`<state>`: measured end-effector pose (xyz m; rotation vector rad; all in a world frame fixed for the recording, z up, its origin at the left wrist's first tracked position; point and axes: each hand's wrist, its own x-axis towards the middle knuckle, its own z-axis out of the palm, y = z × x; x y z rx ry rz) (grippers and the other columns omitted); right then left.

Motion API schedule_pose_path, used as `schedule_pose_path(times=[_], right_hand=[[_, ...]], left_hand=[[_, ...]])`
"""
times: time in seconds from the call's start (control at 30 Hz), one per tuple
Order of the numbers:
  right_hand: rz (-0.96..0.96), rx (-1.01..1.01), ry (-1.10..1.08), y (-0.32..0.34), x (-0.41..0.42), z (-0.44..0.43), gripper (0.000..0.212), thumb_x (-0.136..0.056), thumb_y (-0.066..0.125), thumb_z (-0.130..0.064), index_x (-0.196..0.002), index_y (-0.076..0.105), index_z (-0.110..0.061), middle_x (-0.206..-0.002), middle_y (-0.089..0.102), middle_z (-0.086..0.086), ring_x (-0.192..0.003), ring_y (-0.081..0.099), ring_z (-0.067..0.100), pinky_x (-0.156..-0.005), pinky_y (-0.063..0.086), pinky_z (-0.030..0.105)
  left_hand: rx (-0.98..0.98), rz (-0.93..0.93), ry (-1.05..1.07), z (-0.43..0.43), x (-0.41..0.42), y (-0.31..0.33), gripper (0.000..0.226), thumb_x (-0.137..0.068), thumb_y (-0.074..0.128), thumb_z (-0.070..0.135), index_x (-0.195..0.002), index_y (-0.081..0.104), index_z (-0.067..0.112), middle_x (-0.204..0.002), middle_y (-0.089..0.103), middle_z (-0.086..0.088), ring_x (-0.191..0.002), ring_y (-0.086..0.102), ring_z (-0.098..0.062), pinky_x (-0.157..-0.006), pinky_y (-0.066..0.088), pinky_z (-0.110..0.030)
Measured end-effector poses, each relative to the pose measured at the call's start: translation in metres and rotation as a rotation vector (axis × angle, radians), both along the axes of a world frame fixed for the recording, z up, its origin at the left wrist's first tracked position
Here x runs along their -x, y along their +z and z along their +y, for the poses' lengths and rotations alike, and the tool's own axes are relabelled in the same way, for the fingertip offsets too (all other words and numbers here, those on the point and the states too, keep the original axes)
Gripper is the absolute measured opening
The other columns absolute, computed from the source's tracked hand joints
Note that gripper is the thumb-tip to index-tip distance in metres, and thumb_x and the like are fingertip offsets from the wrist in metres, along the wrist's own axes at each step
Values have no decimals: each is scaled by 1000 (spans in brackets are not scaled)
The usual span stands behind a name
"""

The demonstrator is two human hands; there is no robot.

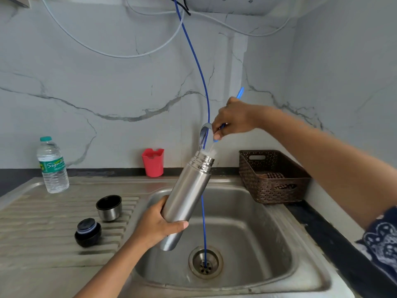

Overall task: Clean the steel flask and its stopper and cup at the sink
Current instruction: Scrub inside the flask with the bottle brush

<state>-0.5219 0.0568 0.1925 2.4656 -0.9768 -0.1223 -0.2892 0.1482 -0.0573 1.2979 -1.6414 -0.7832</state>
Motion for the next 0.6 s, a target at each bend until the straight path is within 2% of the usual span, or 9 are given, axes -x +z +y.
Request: schedule_pose_path(times=[0.13, 0.2, 0.27, 0.37, 0.5, 0.6], right_hand=[[-23, 68, -43, 34, 11, -2, 32, -90, 51, -54, -100, 68, -29, -84, 61, -10, -80, 51, 12, -90, 20, 29], [-65, 81, -77, 48, 20, -3, 32, -89, 51, -54, -99, 69, -29, -81, 59, -14, -80, 51, 12, -92, 20, 30], [-75, 88, -94, 51, 22, -4, 32, -89, 51, -55, -98, 69, -30, -76, 57, -17, -82, 52, 13, -91, 20, 30], [-21, 134, -79, 34, 10, -5, 32, -90, 50, -55, -99, 68, -30, -74, 53, -15, -84, 52, 15, -89, 20, 31], [-40, 128, -2, -1, -2, -4, 31, -91, 49, -53, -102, 67, -30, -81, 61, -13, -80, 51, 12, -81, 16, 30], [30, 86, 75, -36, -18, -3, 31, -93, 45, -53, -103, 66, -31, -89, 63, -13, -88, 54, 12, -75, 10, 28]], left_hand=[[-5, 14, -7, -1, 0, -3, 75, -40, 78, 56, -109, 51, 45, -102, 69, 9, -89, 66, -3, -76, 53, -25], [-8, 20, -6, -1, -5, -5, 77, -40, 78, 55, -111, 52, 43, -101, 69, 8, -89, 66, -3, -73, 51, -21], [-19, 6, -2, -1, -7, -8, 77, -40, 79, 56, -111, 52, 43, -101, 69, 8, -90, 66, -5, -73, 53, -23], [-52, -9, -13, 1, -8, -12, 78, -40, 81, 55, -111, 52, 42, -100, 69, 5, -88, 67, -9, -72, 57, -29], [-47, 54, 12, 3, -9, -9, 79, -38, 81, 52, -111, 52, 43, -99, 69, 4, -84, 67, -10, -58, 52, -23], [-37, 40, 8, 1, -4, -9, 78, -37, 81, 53, -109, 53, 44, -99, 70, 6, -87, 67, -8, -66, 54, -24]])
